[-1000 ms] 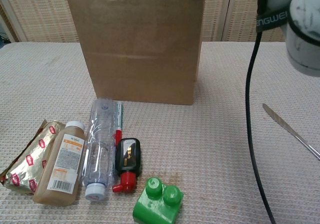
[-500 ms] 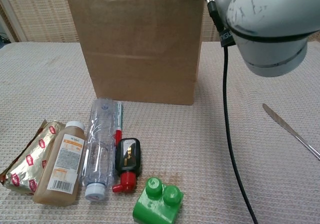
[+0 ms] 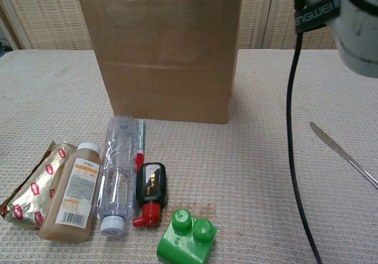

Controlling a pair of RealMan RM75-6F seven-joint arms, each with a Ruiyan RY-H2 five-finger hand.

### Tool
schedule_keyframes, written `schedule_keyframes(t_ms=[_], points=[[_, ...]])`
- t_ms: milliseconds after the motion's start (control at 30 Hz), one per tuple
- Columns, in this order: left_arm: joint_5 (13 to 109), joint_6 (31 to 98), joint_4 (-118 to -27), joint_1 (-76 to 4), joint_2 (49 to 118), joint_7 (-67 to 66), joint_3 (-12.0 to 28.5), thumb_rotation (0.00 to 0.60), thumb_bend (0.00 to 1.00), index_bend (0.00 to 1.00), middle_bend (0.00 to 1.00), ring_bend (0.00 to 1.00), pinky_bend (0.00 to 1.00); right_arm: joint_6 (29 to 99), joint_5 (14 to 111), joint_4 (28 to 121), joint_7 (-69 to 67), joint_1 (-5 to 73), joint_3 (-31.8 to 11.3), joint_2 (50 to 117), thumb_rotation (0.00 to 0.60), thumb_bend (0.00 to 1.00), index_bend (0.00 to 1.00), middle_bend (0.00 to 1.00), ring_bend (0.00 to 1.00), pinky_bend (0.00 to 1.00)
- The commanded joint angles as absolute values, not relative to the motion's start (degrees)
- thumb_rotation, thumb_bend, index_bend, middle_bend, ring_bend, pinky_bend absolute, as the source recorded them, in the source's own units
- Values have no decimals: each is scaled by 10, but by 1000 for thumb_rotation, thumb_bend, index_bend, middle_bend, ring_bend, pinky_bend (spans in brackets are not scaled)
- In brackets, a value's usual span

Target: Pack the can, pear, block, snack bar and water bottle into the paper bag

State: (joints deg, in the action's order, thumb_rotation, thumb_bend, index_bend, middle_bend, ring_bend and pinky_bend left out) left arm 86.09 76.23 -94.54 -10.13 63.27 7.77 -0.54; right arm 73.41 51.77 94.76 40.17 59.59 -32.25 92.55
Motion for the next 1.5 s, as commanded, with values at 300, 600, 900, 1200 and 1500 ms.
schedule_keyframes(t_ms=[300,600,900,1200,1500], points=[[852,759,-943,-103,643,45,-3,600,372,0,0,0,49,603,684,1210,227,452,-189,652,600,27,97,158,98,311],[842,757,-940,-103,647,35,1,600,372,0,0,0,49,443,821,1194,149,462,-93,580,600,1,34,157,70,277],[845,756,-938,-104,648,35,0,600,372,0,0,0,49,362,905,1156,149,496,-25,668,600,0,0,138,43,243],[849,754,-940,-104,644,45,-2,600,372,0,0,0,49,315,893,1118,179,529,-10,771,600,0,1,138,43,239],[855,756,-942,-104,640,56,-4,600,372,0,0,0,49,299,820,1089,246,544,-2,812,600,0,19,138,43,234]])
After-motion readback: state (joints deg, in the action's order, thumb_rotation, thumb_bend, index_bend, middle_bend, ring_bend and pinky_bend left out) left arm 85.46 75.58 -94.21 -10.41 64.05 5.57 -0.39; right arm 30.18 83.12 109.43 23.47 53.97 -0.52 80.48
